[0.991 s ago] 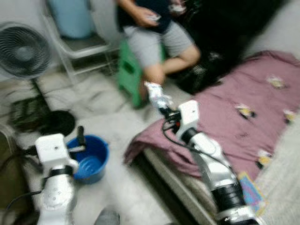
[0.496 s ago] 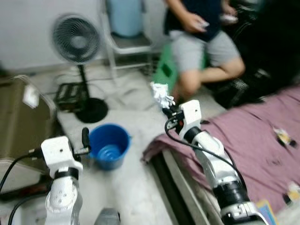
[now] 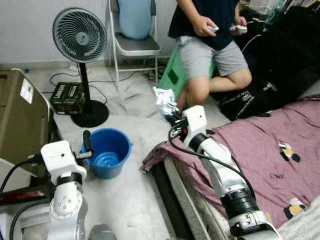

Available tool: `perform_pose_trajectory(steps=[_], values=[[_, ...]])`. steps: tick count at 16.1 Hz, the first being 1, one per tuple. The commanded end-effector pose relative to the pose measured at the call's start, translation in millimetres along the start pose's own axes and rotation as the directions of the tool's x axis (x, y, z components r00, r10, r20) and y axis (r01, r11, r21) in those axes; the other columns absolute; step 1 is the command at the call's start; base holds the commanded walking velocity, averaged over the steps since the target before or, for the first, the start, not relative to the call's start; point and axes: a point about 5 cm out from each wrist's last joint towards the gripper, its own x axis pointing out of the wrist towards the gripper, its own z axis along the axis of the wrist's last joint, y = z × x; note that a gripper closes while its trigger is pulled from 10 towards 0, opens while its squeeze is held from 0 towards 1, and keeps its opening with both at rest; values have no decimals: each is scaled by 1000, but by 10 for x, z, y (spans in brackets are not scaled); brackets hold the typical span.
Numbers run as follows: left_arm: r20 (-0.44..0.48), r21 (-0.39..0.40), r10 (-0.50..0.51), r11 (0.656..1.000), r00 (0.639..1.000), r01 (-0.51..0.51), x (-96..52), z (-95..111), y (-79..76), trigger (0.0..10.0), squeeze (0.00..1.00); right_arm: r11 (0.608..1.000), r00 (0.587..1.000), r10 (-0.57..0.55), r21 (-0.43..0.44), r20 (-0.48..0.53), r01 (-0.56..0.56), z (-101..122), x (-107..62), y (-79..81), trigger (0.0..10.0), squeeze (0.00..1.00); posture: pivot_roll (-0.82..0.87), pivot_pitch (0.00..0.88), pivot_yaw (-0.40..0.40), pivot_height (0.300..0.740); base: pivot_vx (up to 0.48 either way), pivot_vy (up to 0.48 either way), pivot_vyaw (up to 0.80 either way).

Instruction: Clean up the room

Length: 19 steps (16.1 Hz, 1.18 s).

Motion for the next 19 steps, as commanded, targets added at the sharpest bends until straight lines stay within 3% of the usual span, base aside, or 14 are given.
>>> perform_pose_trajectory(steps=[1,5,8,11,14,19], values=[[13,-6,-44,999,999,44,54,27,-94,10000,0,999,999,-48,-25,21,48,51,-45,-104,10000,0,5,0,-142,740,0,0,0],[14,10,-227,974,974,227,294,97,-354,10000,0,980,980,-196,-21,30,196,-51,-268,-201,10000,0,-115,0,23,740,0,0,0],[18,16,-306,952,952,305,362,117,-493,10000,0,973,973,-228,-12,34,229,-90,-323,-176,10000,0,-142,0,75,740,0,0,0],[13,1,-303,953,953,303,356,97,-446,10000,0,980,980,-196,-5,35,197,-99,-303,-117,10000,0,-106,0,55,740,0,0,0],[2,-14,-270,963,963,270,279,41,-358,10000,0,989,989,-147,-10,25,148,-97,-263,-80,10000,0,-78,0,17,740,0,0,800],[21,-32,-281,959,959,282,243,50,-369,10000,0,990,990,-139,-11,16,139,-102,-261,-74,10000,0,-74,0,0,740,0,0,640]])
